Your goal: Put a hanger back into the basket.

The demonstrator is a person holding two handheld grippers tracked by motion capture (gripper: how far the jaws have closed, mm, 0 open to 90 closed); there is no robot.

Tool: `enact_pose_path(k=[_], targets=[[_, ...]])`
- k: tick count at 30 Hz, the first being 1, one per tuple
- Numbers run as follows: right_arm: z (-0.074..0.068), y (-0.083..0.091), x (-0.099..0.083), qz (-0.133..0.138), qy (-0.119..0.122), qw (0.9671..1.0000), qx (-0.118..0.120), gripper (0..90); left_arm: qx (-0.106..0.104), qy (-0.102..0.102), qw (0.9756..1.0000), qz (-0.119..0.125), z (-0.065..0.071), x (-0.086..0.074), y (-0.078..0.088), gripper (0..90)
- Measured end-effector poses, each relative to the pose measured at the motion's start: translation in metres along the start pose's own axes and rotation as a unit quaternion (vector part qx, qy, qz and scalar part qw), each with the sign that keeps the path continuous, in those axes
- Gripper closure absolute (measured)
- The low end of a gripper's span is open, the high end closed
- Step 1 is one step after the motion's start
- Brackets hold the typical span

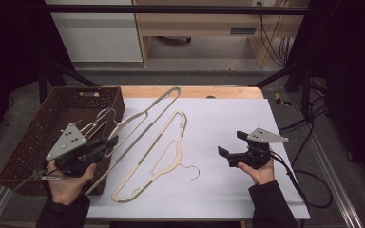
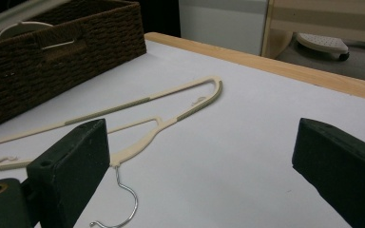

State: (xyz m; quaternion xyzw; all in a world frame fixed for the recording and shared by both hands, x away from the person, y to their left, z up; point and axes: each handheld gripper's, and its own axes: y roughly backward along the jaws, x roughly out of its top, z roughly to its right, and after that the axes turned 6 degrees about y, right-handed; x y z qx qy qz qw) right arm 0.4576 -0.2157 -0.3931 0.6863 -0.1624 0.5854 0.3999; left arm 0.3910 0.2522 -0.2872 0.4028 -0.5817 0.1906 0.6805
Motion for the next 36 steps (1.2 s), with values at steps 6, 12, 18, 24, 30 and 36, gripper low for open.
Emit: enact_pose_path(k=[6, 12, 18, 24, 30, 36], targets=[[0.001, 0.005, -0.003, -0.001, 0.0, 1.0, -0.003, 4.9, 0.012, -0.008, 0.9999, -0.01, -0.019, 0.018, 0.019, 86.2], [0.005, 0.015, -0.006, 0.008, -0.011, 0.9999, -0.009, 4.5, 0.021, -0.01, 0.9996, -0.014, -0.042, 0.034, 0.034, 86.2], [0.007, 0.025, -0.012, 0.013, -0.01, 0.9998, -0.009, 3.6, 0.032, -0.011, 0.9993, -0.019, -0.068, 0.046, 0.044, 86.2], [0.008, 0.029, -0.015, 0.022, -0.013, 0.9997, -0.007, 3.4, 0.043, -0.01, 0.9988, -0.022, -0.09, 0.053, 0.05, 86.1], [0.008, 0.028, -0.016, 0.019, -0.013, 0.9997, -0.008, 3.3, 0.058, -0.003, 0.9982, -0.016, -0.11, 0.058, 0.06, 86.1], [0.008, 0.028, -0.016, 0.016, -0.011, 0.9998, -0.007, 3.1, 0.073, -0.006, 0.9966, -0.039, -0.137, 0.051, 0.055, 86.1]])
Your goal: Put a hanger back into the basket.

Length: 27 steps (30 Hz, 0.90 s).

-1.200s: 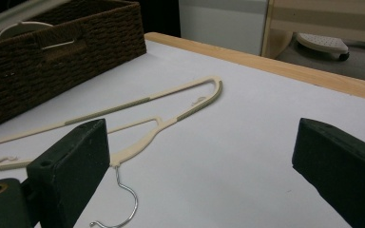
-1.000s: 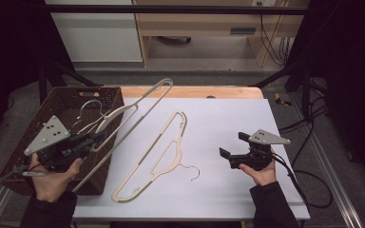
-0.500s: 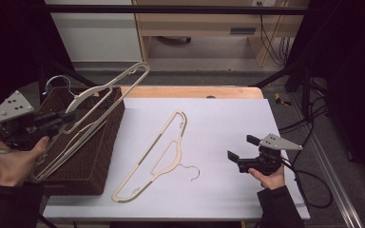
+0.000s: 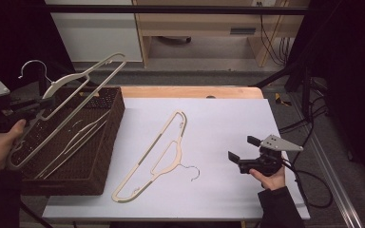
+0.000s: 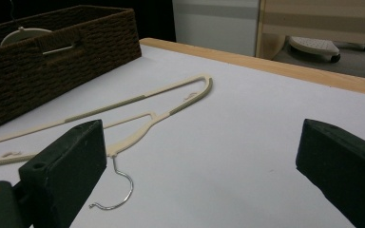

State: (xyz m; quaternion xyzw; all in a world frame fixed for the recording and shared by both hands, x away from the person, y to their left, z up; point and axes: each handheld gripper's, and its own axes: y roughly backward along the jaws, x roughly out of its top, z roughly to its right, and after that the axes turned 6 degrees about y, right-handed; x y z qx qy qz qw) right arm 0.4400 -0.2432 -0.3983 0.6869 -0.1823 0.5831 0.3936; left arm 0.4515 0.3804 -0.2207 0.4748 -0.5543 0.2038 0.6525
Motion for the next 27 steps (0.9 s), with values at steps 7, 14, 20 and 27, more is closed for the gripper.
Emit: enact_pose_path(k=[7, 14, 20, 27], targets=[[0.0, -0.001, 0.0, -0.001, -0.001, 1.0, -0.002, 2.9, 0.026, 0.015, 0.9994, -0.017, -0.023, -0.019, -0.012, 86.1], [-0.001, -0.002, -0.001, -0.003, -0.001, 1.0, 0.001, 2.9, 0.047, 0.017, 0.9973, -0.054, -0.04, -0.046, -0.022, 86.1], [-0.001, -0.002, -0.001, -0.004, 0.0, 1.0, 0.001, 2.7, 0.055, 0.013, 0.995, -0.082, -0.047, -0.067, -0.031, 86.1], [-0.001, -0.002, -0.001, -0.005, 0.002, 1.0, 0.0, 2.5, 0.045, 0.008, 0.9943, -0.097, -0.046, -0.081, -0.042, 86.0]])
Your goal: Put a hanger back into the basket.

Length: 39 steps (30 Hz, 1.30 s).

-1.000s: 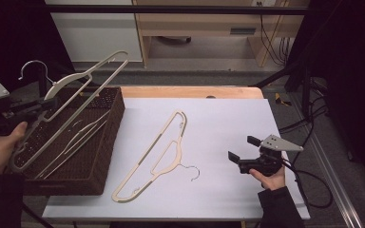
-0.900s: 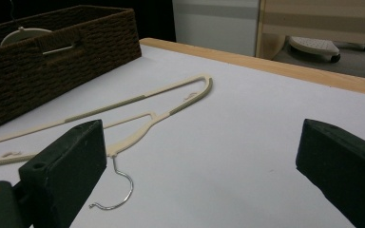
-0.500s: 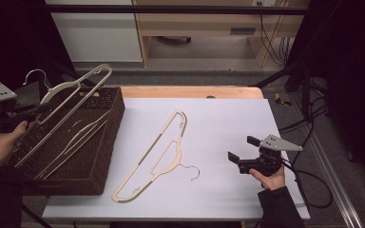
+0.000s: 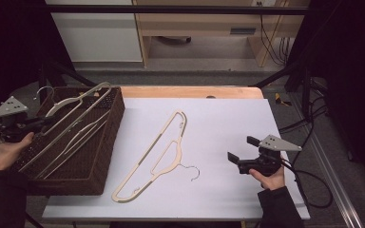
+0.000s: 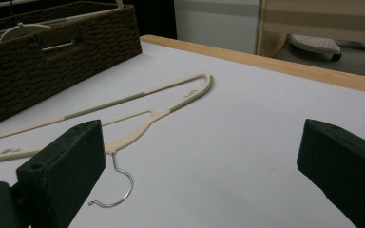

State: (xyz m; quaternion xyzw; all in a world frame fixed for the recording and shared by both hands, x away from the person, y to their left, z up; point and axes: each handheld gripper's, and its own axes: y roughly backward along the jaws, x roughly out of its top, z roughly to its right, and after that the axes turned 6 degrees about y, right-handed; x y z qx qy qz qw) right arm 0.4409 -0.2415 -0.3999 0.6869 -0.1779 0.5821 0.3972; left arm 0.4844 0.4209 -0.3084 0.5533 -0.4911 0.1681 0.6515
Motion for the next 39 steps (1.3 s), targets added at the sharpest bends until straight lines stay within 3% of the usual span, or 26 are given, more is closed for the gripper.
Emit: enact_pose_path(k=[12, 18, 23, 27, 30, 39], targets=[[0.0, 0.0, 0.0, 0.0, 0.001, 1.0, 0.002, 2.3, -0.005, -0.005, 0.9979, -0.064, 0.009, -0.031, -0.038, 85.2], [-0.001, -0.001, -0.001, 0.0, 0.002, 1.0, 0.003, 2.3, -0.014, 0.017, 0.9972, -0.071, 0.009, -0.043, -0.049, 85.8], [-0.001, -0.002, -0.001, -0.003, 0.001, 1.0, 0.003, 2.3, -0.012, 0.017, 0.9941, -0.107, 0.009, -0.048, -0.055, 85.1], [-0.001, -0.002, -0.001, -0.003, 0.002, 1.0, 0.001, 2.3, -0.024, 0.035, 0.9932, -0.109, 0.007, -0.049, -0.056, 83.6], [-0.001, -0.002, -0.001, -0.003, 0.003, 1.0, 0.001, 2.3, -0.026, 0.034, 0.9914, -0.123, 0.008, -0.049, -0.056, 80.8], [-0.001, -0.002, -0.001, -0.003, 0.002, 1.0, 0.002, 2.3, -0.015, 0.05, 0.9929, -0.107, 0.01, -0.045, -0.044, 67.4]])
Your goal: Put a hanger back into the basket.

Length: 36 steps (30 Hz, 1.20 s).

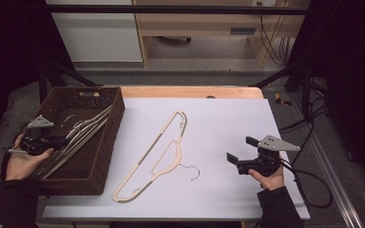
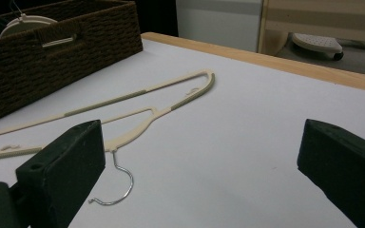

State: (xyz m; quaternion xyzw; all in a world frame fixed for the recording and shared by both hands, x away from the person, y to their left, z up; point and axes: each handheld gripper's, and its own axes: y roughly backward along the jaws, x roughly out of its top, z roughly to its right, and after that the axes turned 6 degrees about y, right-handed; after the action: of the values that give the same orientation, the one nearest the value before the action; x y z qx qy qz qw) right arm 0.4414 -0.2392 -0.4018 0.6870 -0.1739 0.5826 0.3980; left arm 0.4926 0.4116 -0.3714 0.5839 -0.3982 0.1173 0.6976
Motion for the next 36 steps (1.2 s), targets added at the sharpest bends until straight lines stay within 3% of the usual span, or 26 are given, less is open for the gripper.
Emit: enact_pose_path(k=[5, 9, 14, 18, 21, 26, 28, 32, 36], targets=[[0.0, 0.001, 0.0, 0.001, 0.0, 1.0, 0.001, 2.3, 0.006, 0.005, 0.9993, 0.035, 0.005, 0.004, 0.022, 62.2], [0.0, 0.001, 0.0, 0.003, 0.0, 1.0, 0.001, 2.3, -0.001, 0.024, 0.9961, 0.085, 0.012, 0.006, 0.043, 58.7], [0.0, 0.001, 0.001, 0.004, -0.001, 1.0, 0.003, 2.4, -0.016, 0.031, 0.9863, 0.161, 0.033, 0.011, 0.065, 52.5], [0.0, 0.003, 0.001, 0.009, 0.0, 0.9999, 0.005, 2.5, -0.025, 0.024, 0.976, 0.215, 0.056, 0.014, 0.077, 44.8], [0.0, 0.003, 0.002, 0.009, 0.0, 0.9999, 0.006, 2.5, -0.036, 0.018, 0.969, 0.244, 0.075, 0.017, 0.08, 39.4], [-0.001, 0.003, 0.002, 0.01, 0.0, 0.9999, 0.007, 2.5, -0.065, 0.001, 0.9619, 0.265, 0.106, 0.021, 0.074, 29.2], [-0.001, 0.003, 0.002, 0.013, -0.003, 0.9999, 0.005, 2.5, -0.073, -0.008, 0.9608, 0.267, 0.117, 0.023, 0.069, 25.3], [-0.001, 0.002, 0.002, 0.012, -0.002, 0.9999, 0.006, 2.6, -0.086, -0.016, 0.9615, 0.261, 0.145, 0.024, 0.053, 15.8], [-0.004, 0.001, 0.003, 0.01, 0.002, 0.9999, 0.01, 2.7, -0.097, -0.022, 0.9625, 0.252, 0.161, 0.022, 0.042, 12.1]])
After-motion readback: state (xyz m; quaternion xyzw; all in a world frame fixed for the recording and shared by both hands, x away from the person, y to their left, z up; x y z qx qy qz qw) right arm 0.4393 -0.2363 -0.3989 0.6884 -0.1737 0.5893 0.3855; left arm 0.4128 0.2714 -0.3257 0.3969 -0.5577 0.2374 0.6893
